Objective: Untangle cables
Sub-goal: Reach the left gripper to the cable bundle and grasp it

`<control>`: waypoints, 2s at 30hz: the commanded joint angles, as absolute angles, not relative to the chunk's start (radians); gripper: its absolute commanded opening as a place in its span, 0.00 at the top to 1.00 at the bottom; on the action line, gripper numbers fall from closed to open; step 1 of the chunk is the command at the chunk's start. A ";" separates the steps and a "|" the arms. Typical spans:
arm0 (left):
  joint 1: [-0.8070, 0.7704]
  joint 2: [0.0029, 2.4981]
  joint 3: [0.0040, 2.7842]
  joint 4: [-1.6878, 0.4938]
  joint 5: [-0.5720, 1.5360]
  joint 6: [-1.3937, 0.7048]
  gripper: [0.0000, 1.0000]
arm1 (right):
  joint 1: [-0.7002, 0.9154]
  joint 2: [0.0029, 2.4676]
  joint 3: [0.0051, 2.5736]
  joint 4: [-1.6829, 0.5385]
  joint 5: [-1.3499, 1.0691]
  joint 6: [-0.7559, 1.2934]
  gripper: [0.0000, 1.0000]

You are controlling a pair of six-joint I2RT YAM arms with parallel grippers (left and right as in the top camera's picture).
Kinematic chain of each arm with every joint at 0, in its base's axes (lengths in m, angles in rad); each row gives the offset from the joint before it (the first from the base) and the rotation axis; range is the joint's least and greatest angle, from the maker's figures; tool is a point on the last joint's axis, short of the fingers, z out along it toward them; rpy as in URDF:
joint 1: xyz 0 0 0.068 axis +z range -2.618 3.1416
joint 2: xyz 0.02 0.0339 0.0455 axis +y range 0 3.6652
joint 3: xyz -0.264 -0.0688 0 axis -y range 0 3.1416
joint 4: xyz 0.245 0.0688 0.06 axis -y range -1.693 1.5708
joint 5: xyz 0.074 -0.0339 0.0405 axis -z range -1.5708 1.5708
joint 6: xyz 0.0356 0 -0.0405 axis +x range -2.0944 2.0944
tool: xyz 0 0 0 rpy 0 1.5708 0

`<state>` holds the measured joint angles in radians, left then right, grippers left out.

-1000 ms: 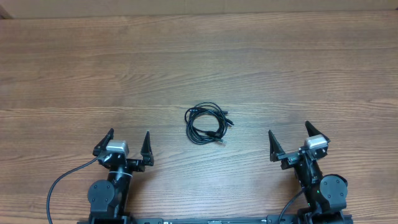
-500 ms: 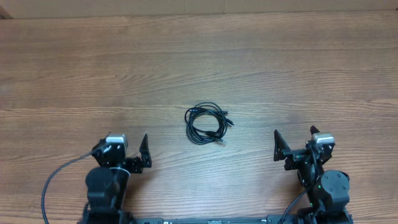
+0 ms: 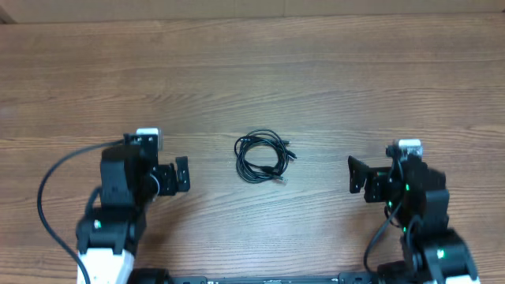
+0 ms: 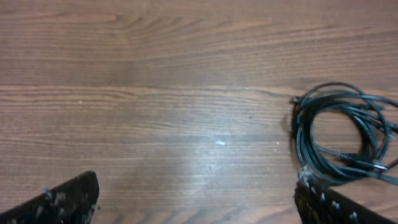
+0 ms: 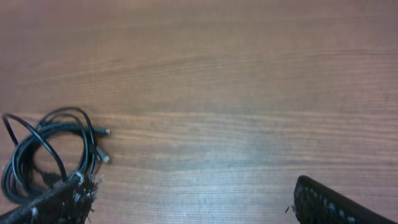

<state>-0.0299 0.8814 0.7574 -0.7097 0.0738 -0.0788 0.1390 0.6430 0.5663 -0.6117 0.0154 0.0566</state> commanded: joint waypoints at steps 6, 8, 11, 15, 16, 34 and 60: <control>-0.020 1.055 0.986 -0.903 0.100 -0.091 0.00 | 0.144 0.936 0.831 -0.725 0.010 0.064 0.00; -0.020 1.069 0.986 -0.865 0.127 -0.115 0.00 | 0.144 0.969 0.841 -0.711 -0.036 0.065 0.00; -0.020 1.094 0.986 -0.759 0.184 -0.186 0.00 | 0.144 1.003 0.841 -0.682 -0.133 0.064 0.00; -0.034 1.150 0.986 -0.590 0.344 -0.249 0.14 | 0.144 1.014 0.841 -0.656 -0.166 0.068 0.00; -0.047 1.169 0.986 -0.568 0.348 -0.260 0.20 | 0.144 1.014 0.841 -0.651 -0.167 0.068 0.00; -0.487 1.649 0.986 -0.360 0.063 -0.341 0.34 | 0.144 1.014 0.841 -0.628 -0.166 0.080 0.00; -0.548 1.811 0.986 -0.320 -0.055 -0.357 0.96 | 0.144 1.014 0.841 -0.622 -0.166 0.080 0.00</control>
